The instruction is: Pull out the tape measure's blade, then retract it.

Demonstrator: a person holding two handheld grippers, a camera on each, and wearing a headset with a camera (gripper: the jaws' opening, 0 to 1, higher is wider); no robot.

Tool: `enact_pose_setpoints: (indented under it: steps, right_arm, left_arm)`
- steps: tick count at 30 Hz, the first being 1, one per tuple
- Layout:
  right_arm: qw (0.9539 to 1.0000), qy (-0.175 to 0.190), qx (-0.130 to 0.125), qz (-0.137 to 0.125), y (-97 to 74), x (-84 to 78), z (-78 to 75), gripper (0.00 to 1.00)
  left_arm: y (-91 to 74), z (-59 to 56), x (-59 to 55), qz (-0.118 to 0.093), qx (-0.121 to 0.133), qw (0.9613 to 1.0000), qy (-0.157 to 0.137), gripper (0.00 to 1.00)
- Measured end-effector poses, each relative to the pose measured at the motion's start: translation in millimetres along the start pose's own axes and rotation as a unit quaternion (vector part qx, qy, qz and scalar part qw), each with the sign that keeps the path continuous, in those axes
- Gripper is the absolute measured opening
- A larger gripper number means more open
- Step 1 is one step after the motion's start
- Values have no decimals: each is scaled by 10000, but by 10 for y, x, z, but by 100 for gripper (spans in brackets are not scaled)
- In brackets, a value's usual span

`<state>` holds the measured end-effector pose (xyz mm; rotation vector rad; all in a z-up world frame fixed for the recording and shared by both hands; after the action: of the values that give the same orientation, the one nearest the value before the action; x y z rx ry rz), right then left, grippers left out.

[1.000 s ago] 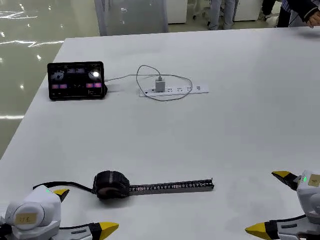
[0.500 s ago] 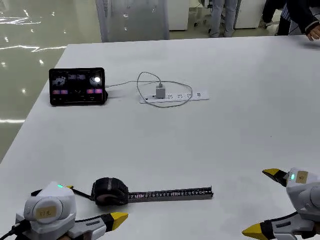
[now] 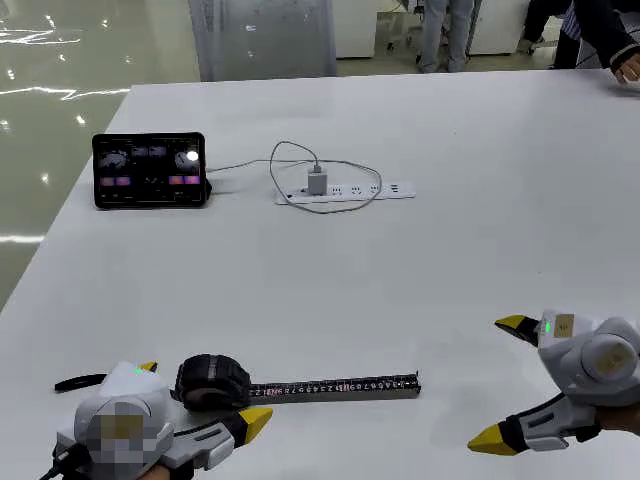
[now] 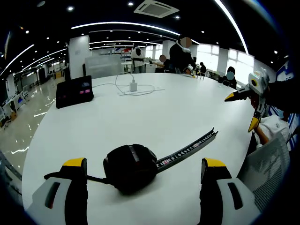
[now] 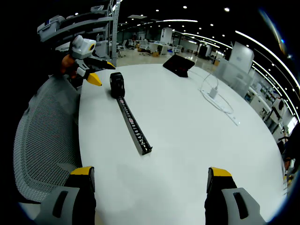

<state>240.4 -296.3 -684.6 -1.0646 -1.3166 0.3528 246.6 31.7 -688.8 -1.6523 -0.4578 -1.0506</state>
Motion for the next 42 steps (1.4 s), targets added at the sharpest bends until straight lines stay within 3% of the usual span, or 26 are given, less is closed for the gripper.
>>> enact_pose_setpoints:
  steps: [6,14,20,24,31,33,37,42]
  right_arm:
    - [9998,-143,98,79,15,103,-134,99]
    - [9966,-640,415,323,181,252,-119,99]
    - [9939,-807,632,396,344,342,-105,99]
    - [9932,-808,703,462,410,343,-115,99]
    - [9885,-1077,801,693,547,290,-108,98]
    - [9863,-1198,822,786,581,270,-106,92]
    - [9848,-1197,914,867,664,259,-89,91]
    - [9786,-1426,1038,1063,755,221,-67,80]
  left_arm:
    - [20,59,45,-99,209,9996,-160,99]
    - [77,89,61,-245,396,9987,-218,99]
    - [113,145,50,-463,651,9954,-531,99]
    - [124,138,14,-447,689,9955,-465,99]
    - [107,214,8,-680,841,9931,-457,99]
    - [108,247,13,-750,908,9920,-466,99]
    - [149,271,5,-766,1029,9912,-333,99]
    - [268,188,-39,-667,922,9934,-170,99]
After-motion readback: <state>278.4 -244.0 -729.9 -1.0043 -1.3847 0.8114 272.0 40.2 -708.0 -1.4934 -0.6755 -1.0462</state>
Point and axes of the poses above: the centre of the closed fingertips' face, and the gripper's own axes: y roughly forward along the fingers, z roughly to its left, x roughly out of its top, the point moved 2 cm from there along -y, roughly backward along the fingers, and after that the axes turned 3 degrees about z, right-handed, at the moved point
